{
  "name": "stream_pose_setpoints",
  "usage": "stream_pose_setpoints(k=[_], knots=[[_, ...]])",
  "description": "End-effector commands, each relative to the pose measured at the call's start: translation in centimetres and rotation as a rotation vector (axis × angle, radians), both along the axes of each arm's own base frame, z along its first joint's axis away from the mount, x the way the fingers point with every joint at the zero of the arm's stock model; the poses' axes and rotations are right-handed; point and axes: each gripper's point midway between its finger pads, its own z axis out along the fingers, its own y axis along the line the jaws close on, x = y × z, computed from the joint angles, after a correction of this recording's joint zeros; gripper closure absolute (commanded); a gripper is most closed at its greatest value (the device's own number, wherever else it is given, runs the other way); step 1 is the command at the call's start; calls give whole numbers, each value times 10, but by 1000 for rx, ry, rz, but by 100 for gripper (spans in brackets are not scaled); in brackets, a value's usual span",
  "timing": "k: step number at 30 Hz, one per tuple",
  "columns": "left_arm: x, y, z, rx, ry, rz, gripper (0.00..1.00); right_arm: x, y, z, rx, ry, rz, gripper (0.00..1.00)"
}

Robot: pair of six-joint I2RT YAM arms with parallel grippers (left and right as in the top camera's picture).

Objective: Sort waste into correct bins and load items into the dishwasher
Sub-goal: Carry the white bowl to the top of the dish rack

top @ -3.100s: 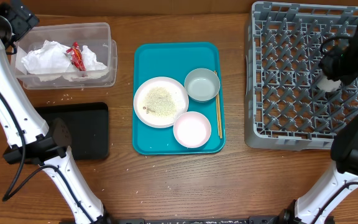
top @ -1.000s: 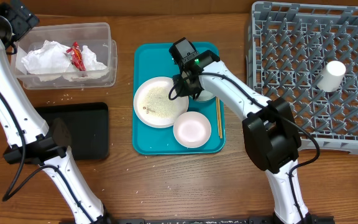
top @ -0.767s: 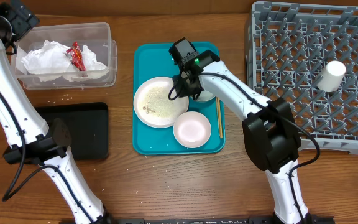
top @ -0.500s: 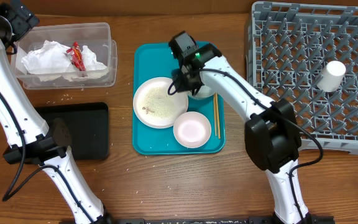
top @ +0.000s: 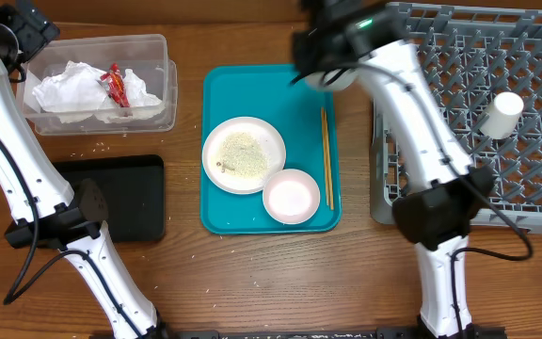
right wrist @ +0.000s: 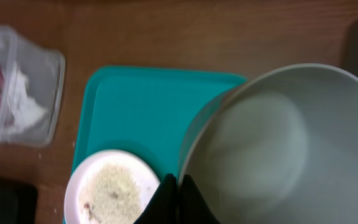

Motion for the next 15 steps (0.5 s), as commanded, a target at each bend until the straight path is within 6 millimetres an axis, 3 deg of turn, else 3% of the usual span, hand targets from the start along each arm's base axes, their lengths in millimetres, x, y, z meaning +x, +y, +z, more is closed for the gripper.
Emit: stream_pose_setpoints(k=[1, 10, 15], knots=[[-2, 3, 2, 19, 4, -10, 0, 19, -56, 32, 131, -37, -73, 96], [-2, 3, 2, 19, 4, -10, 0, 33, -151, 76, 664, -89, 83, 96], [-2, 2, 2, 19, 4, -10, 0, 51, -202, 67, 754, -97, -27, 96]])
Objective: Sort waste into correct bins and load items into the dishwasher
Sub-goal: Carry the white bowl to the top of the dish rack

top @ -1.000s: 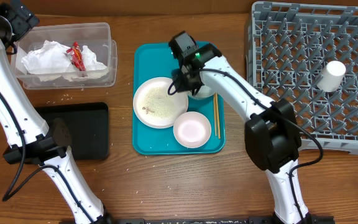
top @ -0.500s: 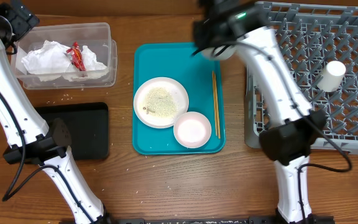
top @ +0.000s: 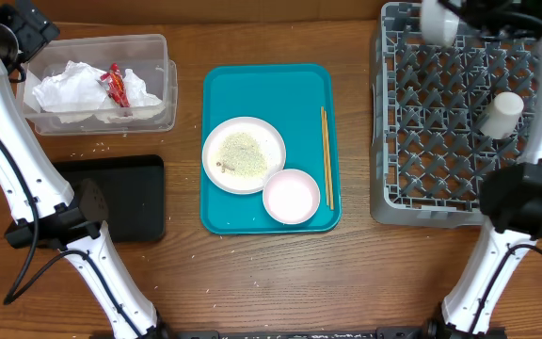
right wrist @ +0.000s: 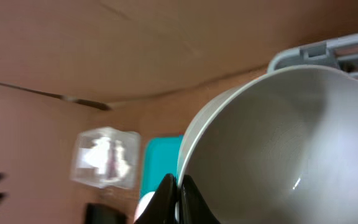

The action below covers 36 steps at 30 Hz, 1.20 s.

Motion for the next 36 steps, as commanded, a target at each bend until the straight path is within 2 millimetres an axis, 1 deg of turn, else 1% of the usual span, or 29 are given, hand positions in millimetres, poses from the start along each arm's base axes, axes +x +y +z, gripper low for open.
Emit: stream_pose_setpoints(k=[1, 5, 9, 14, 17, 19, 21, 27, 33, 36], knots=[[-2, 2, 2, 19, 4, -10, 0, 6, 1, 4, 163, 6, 41, 96], [-2, 2, 2, 19, 4, -10, 0, 22, -25, -10, 228, 46, -39, 96], [-2, 2, 2, 19, 4, -10, 0, 30, -33, -27, 306, 66, -21, 96], [-2, 2, 2, 19, 4, -10, 0, 39, -46, -64, 363, 155, -64, 96], [-2, 2, 2, 19, 4, -10, 0, 46, -52, -81, 385, 182, -85, 96], [-2, 2, 2, 19, 4, -10, 0, 48, -55, -89, 387, 188, -89, 96], [-2, 2, 2, 19, 4, -10, 0, 48, -59, -92, 388, 189, -96, 96], [-2, 2, 2, 19, 4, -10, 0, 48, -74, -91, 385, 168, -116, 96], [-2, 2, 2, 19, 4, -10, 0, 52, -78, -93, 392, 160, -126, 96], [-2, 2, 2, 19, 4, -10, 0, 55, -80, -99, 408, 174, -136, 96]])
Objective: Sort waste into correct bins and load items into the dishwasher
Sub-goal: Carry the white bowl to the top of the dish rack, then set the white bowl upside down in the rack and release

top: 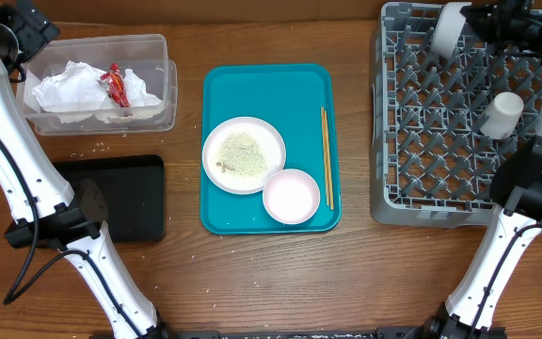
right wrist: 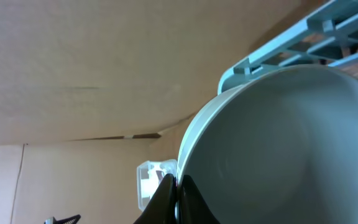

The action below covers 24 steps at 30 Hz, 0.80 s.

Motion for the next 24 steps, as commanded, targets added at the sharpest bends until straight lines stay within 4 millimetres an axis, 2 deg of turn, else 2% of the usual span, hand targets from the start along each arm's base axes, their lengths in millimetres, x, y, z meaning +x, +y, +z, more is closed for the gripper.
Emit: stream_pose_setpoints(k=[1, 8, 15, 20, 24], knots=[[-2, 2, 2, 19, 4, -10, 0, 3, 0, -11, 33, 28, -2, 96], [-2, 2, 2, 19, 4, -10, 0, 4, -5, -17, 58, 49, -13, 96], [-2, 2, 2, 19, 4, -10, 0, -1, -39, -21, 57, 78, -91, 96], [-2, 2, 2, 19, 4, -10, 0, -7, -56, -17, 55, 79, -119, 81], [-2, 2, 2, 19, 4, -10, 0, -15, -75, 0, 16, 65, -171, 68]])
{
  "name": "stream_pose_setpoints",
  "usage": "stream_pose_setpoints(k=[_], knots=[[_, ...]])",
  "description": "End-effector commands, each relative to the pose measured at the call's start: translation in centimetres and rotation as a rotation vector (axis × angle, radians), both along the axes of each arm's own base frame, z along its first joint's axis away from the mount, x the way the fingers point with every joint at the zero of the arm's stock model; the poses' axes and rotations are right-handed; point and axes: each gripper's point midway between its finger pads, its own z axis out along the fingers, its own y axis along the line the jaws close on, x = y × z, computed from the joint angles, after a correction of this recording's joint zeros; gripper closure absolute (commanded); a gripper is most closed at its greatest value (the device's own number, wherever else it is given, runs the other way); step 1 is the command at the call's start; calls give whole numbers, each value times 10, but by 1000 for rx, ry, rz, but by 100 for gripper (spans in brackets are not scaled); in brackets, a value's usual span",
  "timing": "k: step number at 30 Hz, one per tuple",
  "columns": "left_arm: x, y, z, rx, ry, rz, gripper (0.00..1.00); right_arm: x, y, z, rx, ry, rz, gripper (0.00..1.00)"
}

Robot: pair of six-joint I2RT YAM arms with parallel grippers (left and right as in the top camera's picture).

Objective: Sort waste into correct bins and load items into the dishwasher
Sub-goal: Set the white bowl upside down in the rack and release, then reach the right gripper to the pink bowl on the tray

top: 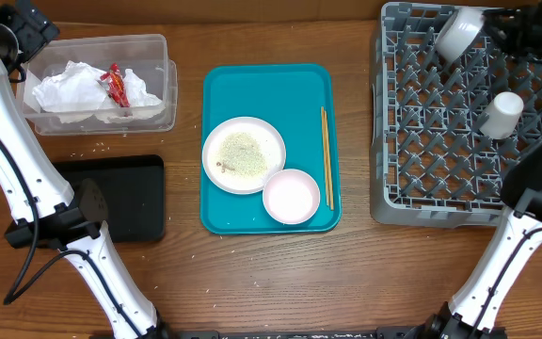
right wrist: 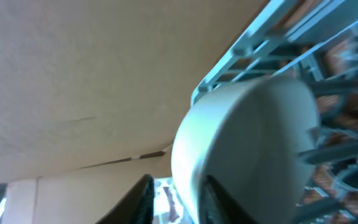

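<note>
A white bowl (top: 458,33) stands tilted on its edge among the tines at the far left corner of the grey dishwasher rack (top: 440,188). My right gripper (top: 499,23) is just right of it. In the right wrist view the right gripper (right wrist: 176,200) is open, its fingers apart on either side of the bowl's (right wrist: 247,143) rim. On the teal tray (top: 252,85) lie a white plate with crumbs (top: 244,154), a small white bowl (top: 291,196) and chopsticks (top: 326,143). My left gripper (top: 24,26) hangs at the far left corner; its jaws are unclear.
A white cup (top: 504,114) lies in the rack's right side. A clear plastic bin (top: 158,56) holding crumpled paper and a red wrapper stands at the far left. Below it sits a black tray (top: 120,196). Crumbs dot the wooden table.
My right gripper's fingers were shut on the bowl's rim and now stand apart. The bowl has shifted slightly right and leans among the rack's tines. The left arm is unmoved.
My right gripper first held the white bowl above the teal tray's far right corner. Then it carried it over the rack's far left corner, and later held it lower against the tines. Now the fingers have opened and the bowl rests in the rack.
</note>
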Motion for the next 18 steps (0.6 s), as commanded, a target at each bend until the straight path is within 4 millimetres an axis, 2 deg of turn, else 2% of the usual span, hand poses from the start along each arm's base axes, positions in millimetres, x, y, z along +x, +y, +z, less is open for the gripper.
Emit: stream_pose_setpoints(k=[1, 5, 9, 13, 18], knots=[[-2, 2, 2, 19, 4, -10, 0, -11, -28, 22, -67, -8, -79, 66], [-2, 2, 2, 19, 4, -10, 0, -31, -54, 46, -182, 35, -193, 53], [-2, 2, 2, 19, 4, -10, 0, -48, -63, 59, -297, 76, -244, 55], [-2, 2, 2, 19, 4, -10, 0, -49, -44, 57, -387, 86, -204, 62], [-2, 2, 2, 19, 4, -10, 0, -41, 0, 40, -484, 143, -137, 68]])
